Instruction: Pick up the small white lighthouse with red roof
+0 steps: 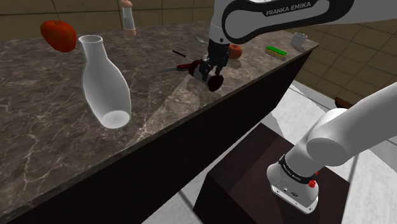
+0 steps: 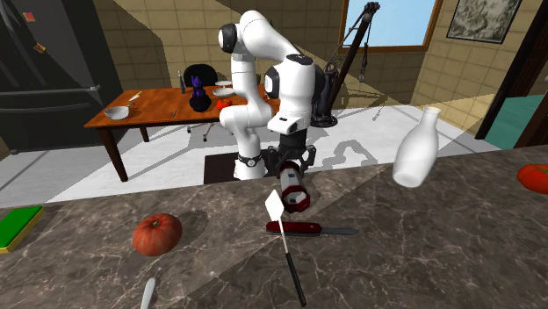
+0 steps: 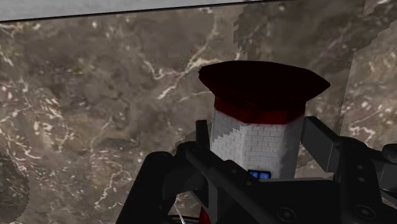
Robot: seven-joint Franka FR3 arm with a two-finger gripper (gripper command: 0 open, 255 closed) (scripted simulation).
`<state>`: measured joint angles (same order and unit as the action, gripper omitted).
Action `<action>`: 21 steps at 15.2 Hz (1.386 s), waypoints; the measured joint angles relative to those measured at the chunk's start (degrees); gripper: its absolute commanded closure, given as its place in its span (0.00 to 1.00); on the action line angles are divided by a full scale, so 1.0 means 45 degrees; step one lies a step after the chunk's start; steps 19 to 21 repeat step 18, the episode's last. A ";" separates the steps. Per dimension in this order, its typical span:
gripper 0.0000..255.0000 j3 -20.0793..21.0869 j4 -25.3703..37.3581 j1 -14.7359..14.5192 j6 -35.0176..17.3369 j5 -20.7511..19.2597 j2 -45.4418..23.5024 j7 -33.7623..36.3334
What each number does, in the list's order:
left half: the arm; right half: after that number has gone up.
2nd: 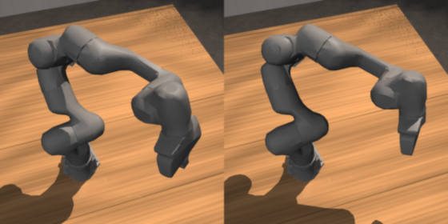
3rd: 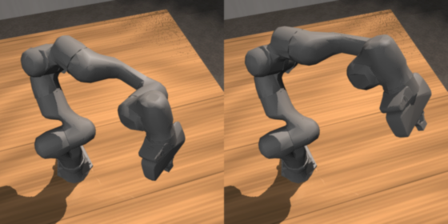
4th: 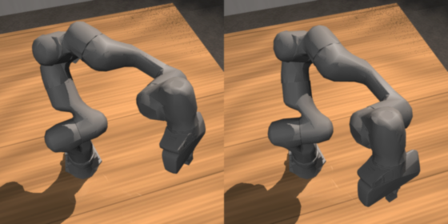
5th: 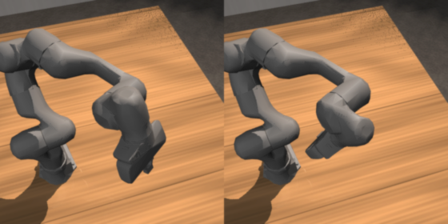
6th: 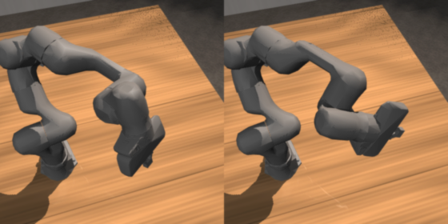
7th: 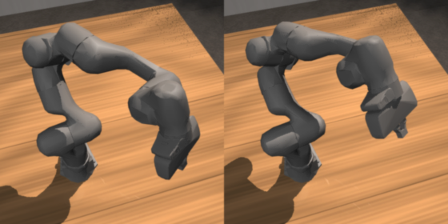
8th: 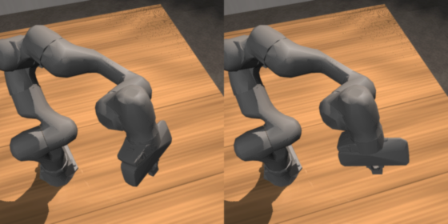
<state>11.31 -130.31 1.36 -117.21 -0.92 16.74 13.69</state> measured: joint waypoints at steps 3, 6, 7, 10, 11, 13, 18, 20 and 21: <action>1.00 0.0001 0.0057 -0.0002 0.0068 0.0003 0.0003 -0.0001; 1.00 -0.0021 0.0364 -0.0003 0.0493 0.0025 0.0114 -0.0041; 1.00 -0.0029 0.0572 0.0003 0.0697 0.0025 0.0111 -0.0056; 1.00 -0.0054 0.1028 0.0008 0.1226 0.0037 0.0184 -0.0102; 1.00 -0.0051 0.1132 0.0001 0.1373 0.0046 0.0228 -0.0098; 1.00 -0.0070 0.1451 0.0012 0.1691 0.0045 0.0228 -0.0131; 1.00 -0.0092 0.2165 0.0015 0.2484 0.0058 0.0309 -0.0173; 1.00 -0.0092 0.2165 0.0015 0.2484 0.0058 0.0309 -0.0173; 1.00 -0.0092 0.2165 0.0015 0.2484 0.0058 0.0309 -0.0173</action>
